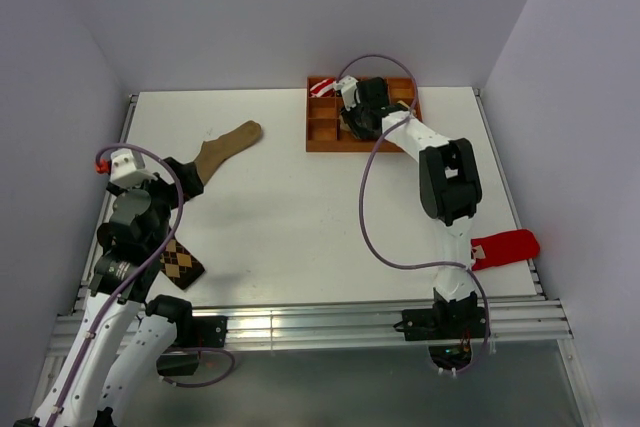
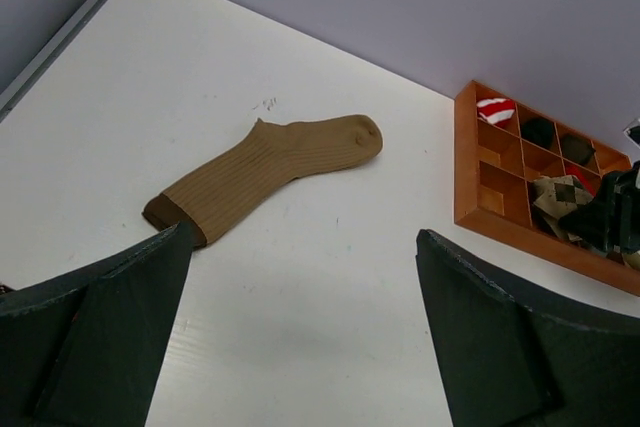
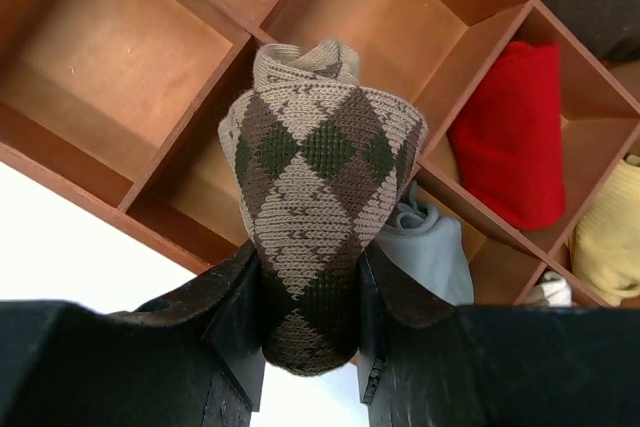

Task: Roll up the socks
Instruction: Place the sock in the storage box.

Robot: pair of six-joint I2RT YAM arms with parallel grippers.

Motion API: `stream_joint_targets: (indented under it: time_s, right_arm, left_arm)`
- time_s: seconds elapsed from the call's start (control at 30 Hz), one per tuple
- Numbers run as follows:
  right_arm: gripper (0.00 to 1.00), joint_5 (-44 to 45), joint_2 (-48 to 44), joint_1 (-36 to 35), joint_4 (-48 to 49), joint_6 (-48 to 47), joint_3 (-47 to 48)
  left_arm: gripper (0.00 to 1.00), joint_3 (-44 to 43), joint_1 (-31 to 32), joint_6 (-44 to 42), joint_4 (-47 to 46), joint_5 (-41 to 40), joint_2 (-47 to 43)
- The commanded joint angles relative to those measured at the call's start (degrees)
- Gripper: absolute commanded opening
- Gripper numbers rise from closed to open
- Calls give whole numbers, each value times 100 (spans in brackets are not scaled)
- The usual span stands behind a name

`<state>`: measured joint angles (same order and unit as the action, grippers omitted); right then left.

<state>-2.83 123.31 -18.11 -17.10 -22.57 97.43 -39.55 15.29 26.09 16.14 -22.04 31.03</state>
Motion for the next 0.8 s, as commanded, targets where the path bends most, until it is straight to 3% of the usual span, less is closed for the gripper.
stream_joint_targets:
  time_s: [0.0, 0.33, 0.77]
  right_arm:
    - [0, -129, 149, 9, -135, -248, 382]
    - [0, -771, 624, 0, -724, -345, 865]
    - [0, -719, 950, 62, -1454, -389, 1086]
  left_arm:
    - [99, 0, -26, -139, -190, -204, 18]
    - [99, 0, -35, -148, -138, -248, 88]
    - [100, 9, -35, -156, -138, -292, 114]
